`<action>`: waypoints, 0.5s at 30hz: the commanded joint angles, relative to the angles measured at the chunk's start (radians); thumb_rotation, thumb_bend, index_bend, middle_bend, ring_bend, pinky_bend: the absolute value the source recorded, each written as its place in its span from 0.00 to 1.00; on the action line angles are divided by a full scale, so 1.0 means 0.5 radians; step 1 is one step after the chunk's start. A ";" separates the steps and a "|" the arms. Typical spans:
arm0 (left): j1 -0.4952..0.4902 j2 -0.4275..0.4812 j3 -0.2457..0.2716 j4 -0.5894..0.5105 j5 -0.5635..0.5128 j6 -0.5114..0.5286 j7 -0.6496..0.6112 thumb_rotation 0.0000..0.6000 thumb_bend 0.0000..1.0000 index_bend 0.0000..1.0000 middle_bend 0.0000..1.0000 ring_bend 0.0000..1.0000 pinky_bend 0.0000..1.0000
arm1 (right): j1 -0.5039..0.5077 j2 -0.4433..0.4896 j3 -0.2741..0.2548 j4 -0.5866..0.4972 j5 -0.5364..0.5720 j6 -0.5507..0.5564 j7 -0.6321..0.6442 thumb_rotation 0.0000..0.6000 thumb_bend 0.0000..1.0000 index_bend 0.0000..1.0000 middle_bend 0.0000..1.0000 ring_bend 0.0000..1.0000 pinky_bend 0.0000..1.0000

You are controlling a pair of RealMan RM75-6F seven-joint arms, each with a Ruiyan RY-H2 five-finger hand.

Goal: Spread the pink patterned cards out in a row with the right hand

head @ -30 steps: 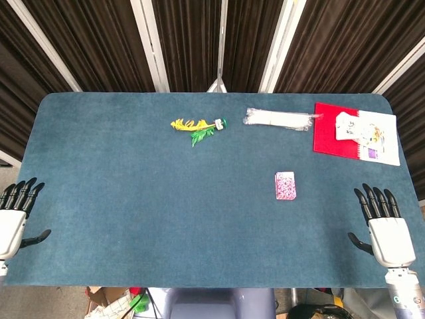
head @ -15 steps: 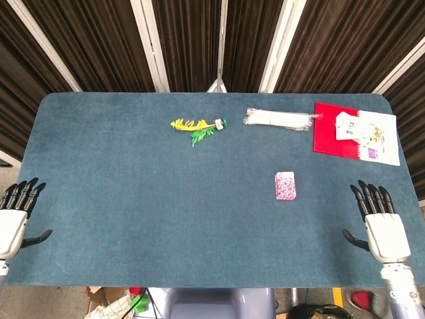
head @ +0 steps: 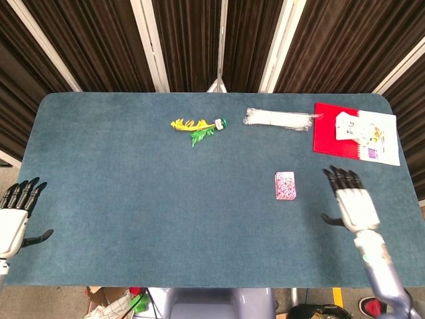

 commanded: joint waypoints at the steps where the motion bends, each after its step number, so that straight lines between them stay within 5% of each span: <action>1: -0.005 0.008 -0.001 -0.003 -0.010 -0.015 -0.018 1.00 0.00 0.00 0.00 0.00 0.00 | 0.188 -0.105 0.063 -0.022 0.223 -0.177 -0.217 1.00 0.21 0.00 0.00 0.00 0.00; 15: -0.020 0.053 0.000 -0.037 -0.064 -0.088 -0.094 1.00 0.00 0.00 0.00 0.00 0.00 | 0.585 -0.482 0.085 0.304 0.776 -0.381 -0.594 1.00 0.21 0.00 0.00 0.00 0.00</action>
